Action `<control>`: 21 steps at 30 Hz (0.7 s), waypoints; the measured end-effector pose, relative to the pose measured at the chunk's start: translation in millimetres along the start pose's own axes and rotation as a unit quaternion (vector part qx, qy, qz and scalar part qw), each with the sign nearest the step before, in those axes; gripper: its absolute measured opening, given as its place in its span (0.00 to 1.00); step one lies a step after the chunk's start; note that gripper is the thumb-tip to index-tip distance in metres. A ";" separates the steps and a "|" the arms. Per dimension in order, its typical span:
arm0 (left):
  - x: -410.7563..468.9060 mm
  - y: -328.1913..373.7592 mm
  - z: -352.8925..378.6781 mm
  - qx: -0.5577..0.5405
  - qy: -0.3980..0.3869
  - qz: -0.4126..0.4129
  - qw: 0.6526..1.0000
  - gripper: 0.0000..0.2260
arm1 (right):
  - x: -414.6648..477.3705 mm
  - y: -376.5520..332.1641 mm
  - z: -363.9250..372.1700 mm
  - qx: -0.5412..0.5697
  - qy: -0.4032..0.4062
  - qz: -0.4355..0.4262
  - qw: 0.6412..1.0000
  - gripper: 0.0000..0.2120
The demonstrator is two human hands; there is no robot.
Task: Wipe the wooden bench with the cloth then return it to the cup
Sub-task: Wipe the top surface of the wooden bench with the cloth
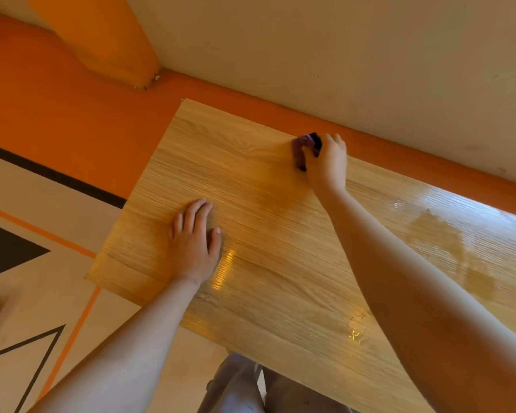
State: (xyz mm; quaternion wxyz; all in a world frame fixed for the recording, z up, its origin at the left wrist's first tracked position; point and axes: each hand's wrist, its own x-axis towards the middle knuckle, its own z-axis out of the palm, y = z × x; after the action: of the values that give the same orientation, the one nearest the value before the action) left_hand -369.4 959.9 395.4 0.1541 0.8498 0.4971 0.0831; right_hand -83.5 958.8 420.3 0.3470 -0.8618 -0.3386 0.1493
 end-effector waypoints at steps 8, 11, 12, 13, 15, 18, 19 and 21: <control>9.4 13.8 -7.9 -0.027 0.019 0.005 0.999 0.22 | -16.8 84.5 -86.4 -0.053 0.050 0.034 0.997 0.13; 19.7 44.1 -2.3 -0.047 0.011 0.068 0.997 0.22 | -6.5 89.2 -95.7 -0.098 0.004 0.004 0.995 0.12; 21.5 54.7 3.8 -0.051 -0.004 0.092 0.994 0.22 | -0.1 88.1 -97.3 -0.115 -0.008 -0.011 0.993 0.12; 22.8 63.5 10.5 -0.049 -0.020 0.112 0.992 0.22 | 6.1 87.1 -97.9 -0.133 -0.016 -0.030 0.991 0.12; 22.4 72.2 23.5 -0.032 -0.035 0.132 0.990 0.21 | 17.3 85.3 -97.6 -0.155 -0.032 -0.066 0.985 0.12; 21.3 72.1 30.7 -0.020 -0.011 0.124 0.992 0.21 | 27.4 83.6 -95.4 -0.149 -0.055 -0.098 0.982 0.12; 20.6 71.5 31.2 -0.022 -0.002 0.126 0.992 0.20 | 27.9 83.7 -94.6 -0.144 -0.063 -0.107 0.982 0.11; 18.8 71.1 30.6 -0.025 0.008 0.132 0.991 0.20 | 22.6 84.0 -93.6 -0.138 -0.085 -0.124 0.979 0.11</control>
State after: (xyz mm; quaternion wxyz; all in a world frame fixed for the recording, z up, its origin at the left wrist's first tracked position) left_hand -292.9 938.3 391.0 0.1593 0.9031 0.3797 0.1220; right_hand 19.3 883.2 428.0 0.2108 -0.8369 -0.4882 0.1294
